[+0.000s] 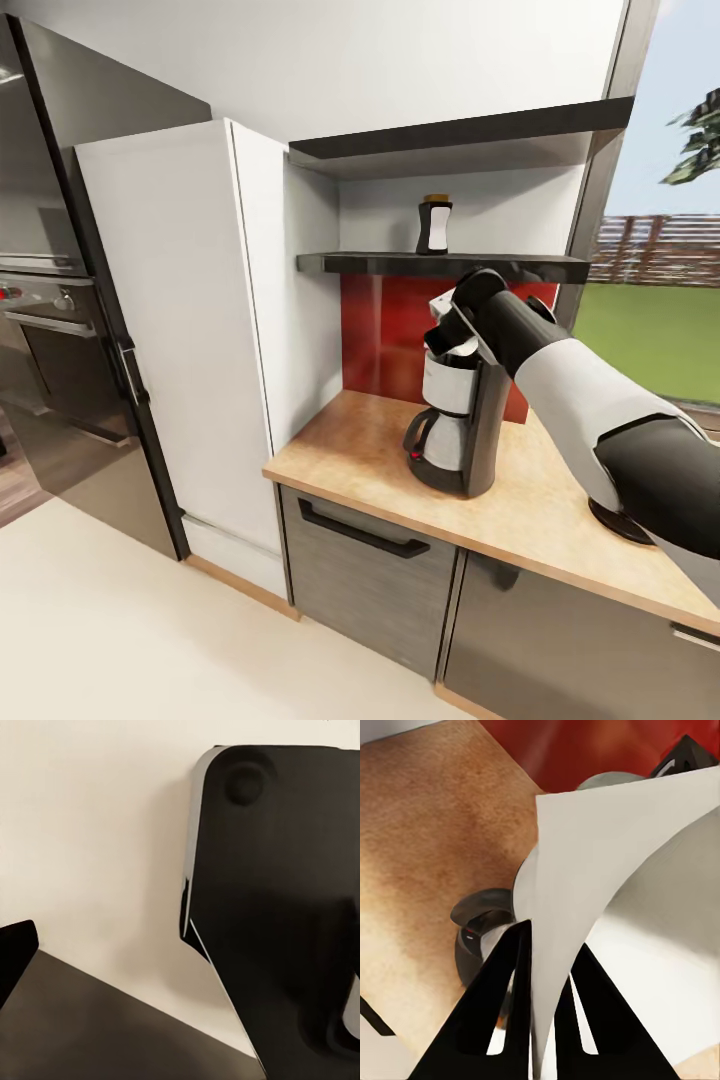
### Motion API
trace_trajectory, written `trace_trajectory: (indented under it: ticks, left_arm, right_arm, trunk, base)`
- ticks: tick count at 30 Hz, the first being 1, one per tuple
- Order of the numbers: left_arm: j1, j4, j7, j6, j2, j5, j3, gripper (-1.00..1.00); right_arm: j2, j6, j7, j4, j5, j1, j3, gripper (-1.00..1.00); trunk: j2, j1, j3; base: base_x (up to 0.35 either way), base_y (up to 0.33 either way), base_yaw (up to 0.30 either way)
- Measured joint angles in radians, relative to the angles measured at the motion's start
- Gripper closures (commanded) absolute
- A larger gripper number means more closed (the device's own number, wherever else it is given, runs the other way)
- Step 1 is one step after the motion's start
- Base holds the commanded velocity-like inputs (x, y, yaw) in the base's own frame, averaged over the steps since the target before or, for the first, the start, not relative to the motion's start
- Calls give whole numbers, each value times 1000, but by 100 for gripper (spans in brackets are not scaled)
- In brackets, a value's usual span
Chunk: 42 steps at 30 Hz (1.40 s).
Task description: Set up a coffee station on the kitchen countertop: keep the coffee maker on the countertop, move the bottle of coffee from the kitchen shelf to the counter next to the coffee maker, place a paper coffee filter on top of the coffee maker, put the saucer next to the coffee maker with the coffee cup on the saucer, and place the electric kettle next to the coffee maker.
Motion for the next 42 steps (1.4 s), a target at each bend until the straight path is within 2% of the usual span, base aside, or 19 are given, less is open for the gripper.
trace_trajectory:
  ticks: [2,4,8,15,16,20,31,42]
  left_arm:
    - [0,0,0,0,3,0,0,-100]
    - [0,0,0,0,5,0,0,-100]
    - [0,0,0,0,5,-1,-1,-100]
    - [0,0,1,-1,6,-1,-1,-100]
    - [0,1,1,1,6,0,0,-100]
    - [0,1,2,1,6,0,0,-100]
    - [0,1,2,1,7,0,0,-100]
    - [1,2,6,2,12,1,0,-100]
  right_arm:
    - [0,0,4,2,48,-7,0,100]
    - [0,0,6,3,78,-15,-1,100]
    - [0,0,8,5,95,-21,0,100]
    - [1,0,8,7,100,-22,0,100]
    - [1,1,8,43,100,-23,0,100]
    - [1,0,8,70,101,-23,0,100]
    - [4,0,8,72,101,-23,0,100]
    - [6,-1,9,79,101,-23,0,100]
  trunk:
    - [0,0,0]
    - [0,0,0]
    - [0,0,0]
    - [0,0,0]
    - [0,0,1]
    - [0,0,4]
    - [0,0,15]
    - [0,0,17]
  base:
    - [3,3,0]
    - [36,47,0]
    - [98,174,0]
    - [114,230,-23]
    - [8,33,-173]
    - [3,11,-191]
    - [0,8,-194]
    - [17,104,-22]
